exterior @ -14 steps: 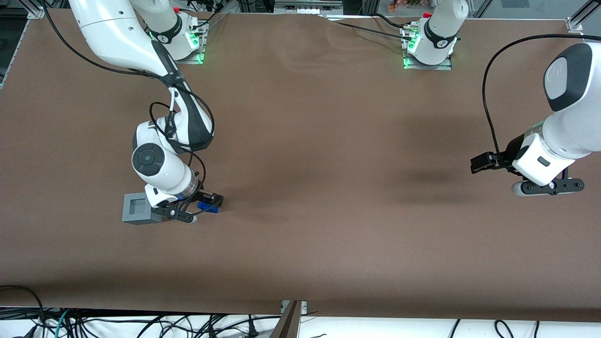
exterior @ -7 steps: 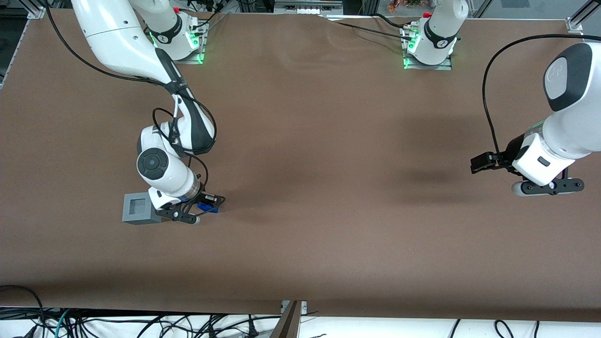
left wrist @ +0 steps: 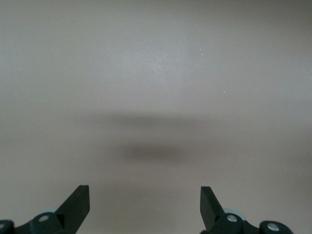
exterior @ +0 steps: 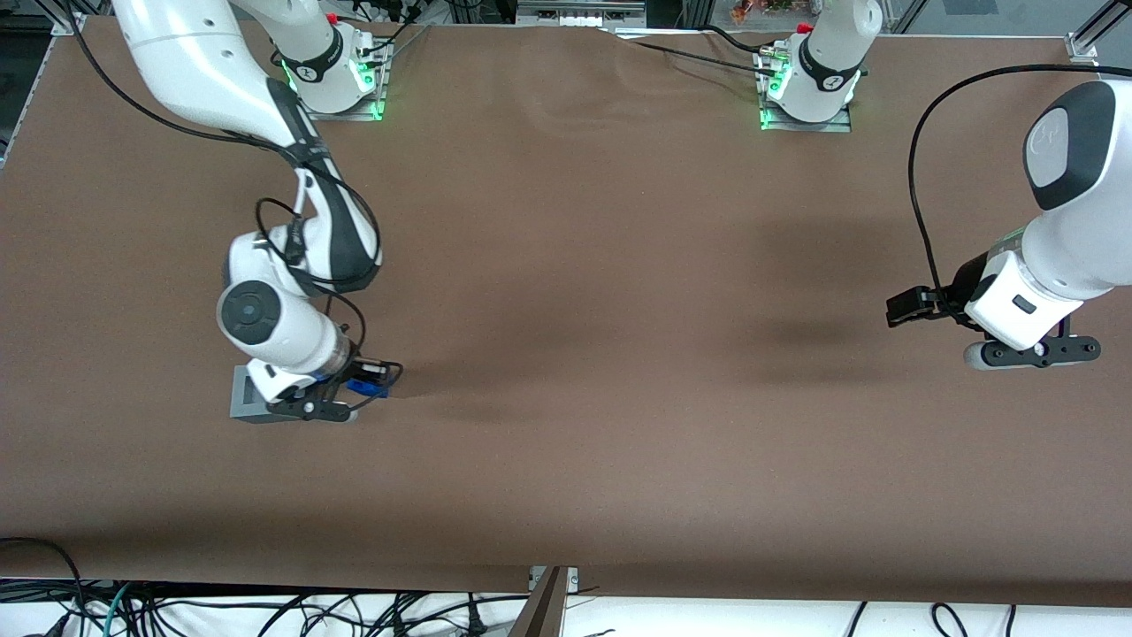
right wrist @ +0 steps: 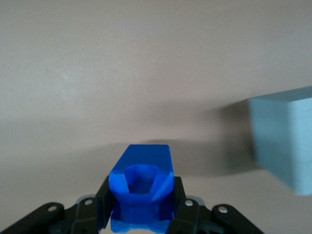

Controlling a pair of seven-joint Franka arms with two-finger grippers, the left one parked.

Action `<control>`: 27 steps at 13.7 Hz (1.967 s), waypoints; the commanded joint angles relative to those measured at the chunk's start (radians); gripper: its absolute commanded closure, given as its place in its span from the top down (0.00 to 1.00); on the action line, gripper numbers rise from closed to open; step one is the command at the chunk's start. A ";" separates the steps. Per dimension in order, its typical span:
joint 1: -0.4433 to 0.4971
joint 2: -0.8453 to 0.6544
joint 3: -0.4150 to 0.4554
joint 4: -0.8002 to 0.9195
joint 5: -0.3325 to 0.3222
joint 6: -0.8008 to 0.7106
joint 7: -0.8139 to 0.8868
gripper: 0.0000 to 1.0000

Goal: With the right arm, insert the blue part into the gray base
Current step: 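Carry the blue part over the gray base's opening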

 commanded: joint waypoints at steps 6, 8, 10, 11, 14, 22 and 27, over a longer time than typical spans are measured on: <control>-0.068 -0.118 -0.128 -0.020 0.007 -0.145 -0.404 0.31; -0.120 -0.111 -0.129 -0.019 0.033 -0.137 -0.448 0.31; -0.153 -0.103 -0.129 -0.016 0.096 -0.133 -0.511 0.31; -0.156 -0.092 -0.129 -0.013 0.101 -0.127 -0.519 0.31; -0.154 -0.069 -0.128 -0.013 0.101 -0.073 -0.513 0.31; -0.144 -0.022 -0.123 -0.014 0.104 0.011 -0.499 0.31; -0.136 -0.020 -0.119 -0.017 0.104 0.011 -0.464 0.31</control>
